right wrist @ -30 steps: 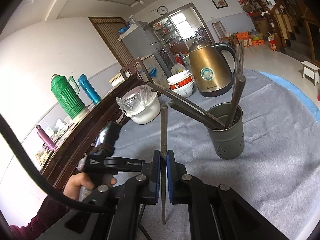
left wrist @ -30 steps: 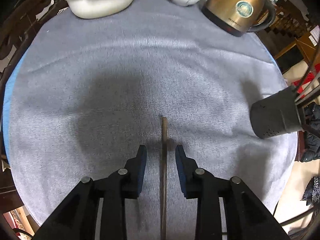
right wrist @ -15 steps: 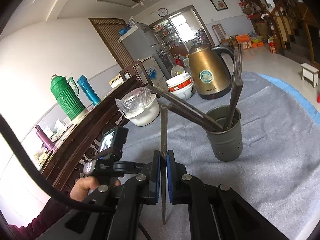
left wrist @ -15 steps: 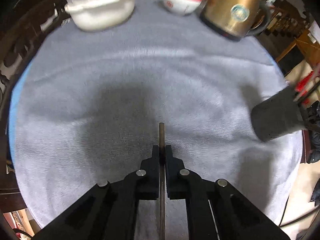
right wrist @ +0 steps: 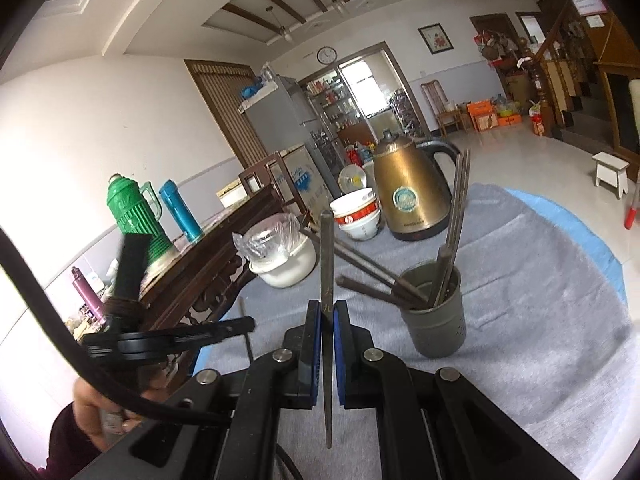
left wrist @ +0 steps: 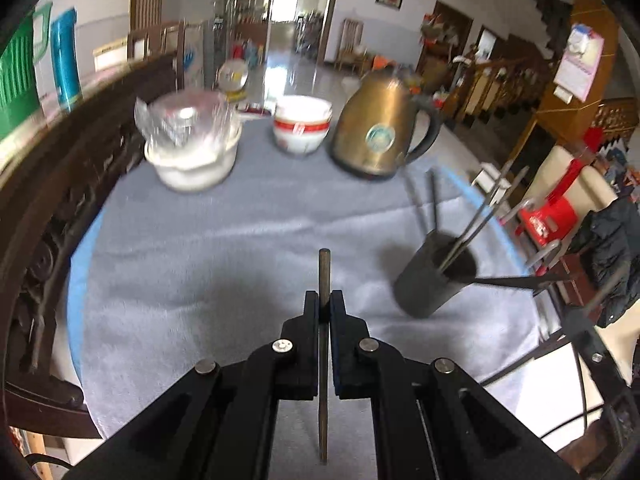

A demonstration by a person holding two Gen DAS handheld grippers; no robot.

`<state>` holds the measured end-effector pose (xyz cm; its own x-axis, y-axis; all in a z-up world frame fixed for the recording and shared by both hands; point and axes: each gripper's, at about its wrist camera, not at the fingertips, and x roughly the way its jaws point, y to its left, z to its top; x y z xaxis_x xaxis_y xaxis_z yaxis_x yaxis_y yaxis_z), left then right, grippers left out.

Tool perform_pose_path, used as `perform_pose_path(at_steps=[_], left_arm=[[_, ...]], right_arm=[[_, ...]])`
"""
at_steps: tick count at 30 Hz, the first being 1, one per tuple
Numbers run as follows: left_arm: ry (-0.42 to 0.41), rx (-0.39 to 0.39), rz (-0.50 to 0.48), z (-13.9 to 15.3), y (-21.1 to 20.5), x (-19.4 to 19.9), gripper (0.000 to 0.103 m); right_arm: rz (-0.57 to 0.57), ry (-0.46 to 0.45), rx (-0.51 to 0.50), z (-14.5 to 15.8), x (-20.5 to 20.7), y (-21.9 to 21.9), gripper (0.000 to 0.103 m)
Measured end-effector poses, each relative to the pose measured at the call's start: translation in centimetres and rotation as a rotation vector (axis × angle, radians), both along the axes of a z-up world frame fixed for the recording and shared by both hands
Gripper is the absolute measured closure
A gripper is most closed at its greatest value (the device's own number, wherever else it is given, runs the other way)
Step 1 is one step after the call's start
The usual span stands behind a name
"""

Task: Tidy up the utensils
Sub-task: 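Lower the chopsticks into the grey cup and open both tools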

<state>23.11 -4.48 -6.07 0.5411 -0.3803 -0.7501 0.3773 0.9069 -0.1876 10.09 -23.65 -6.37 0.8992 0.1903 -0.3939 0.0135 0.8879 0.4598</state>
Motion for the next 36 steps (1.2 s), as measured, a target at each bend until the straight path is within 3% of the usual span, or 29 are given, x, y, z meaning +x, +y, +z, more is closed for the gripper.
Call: perform_pose_path(at_steps=[9,20,30,36], left_arm=[[-0.116,-0.063,-0.021,5.9,-0.5,-1.2,0.098],[-0.205,-0.084,-0.047,11.0,-3.1,-0.2,0.098],[-0.269,-0.111,-0.067,15.2,-6.3,1.2,0.098],[-0.273,-0.141,-0.077,15.8,-8.6,2.4,0.098]], right_arm=[[-0.053,-0.097,0.006,4.3,-0.9,-2.6,0.097],[-0.115,-0.183,-0.039,9.4,0.0,-5.2,0.097],[-0.188,-0.212,-0.017,11.5,1.8,-8.2,0.097],[-0.241,-0.221,-0.027,12.1,2.8,-10.0,0.097]])
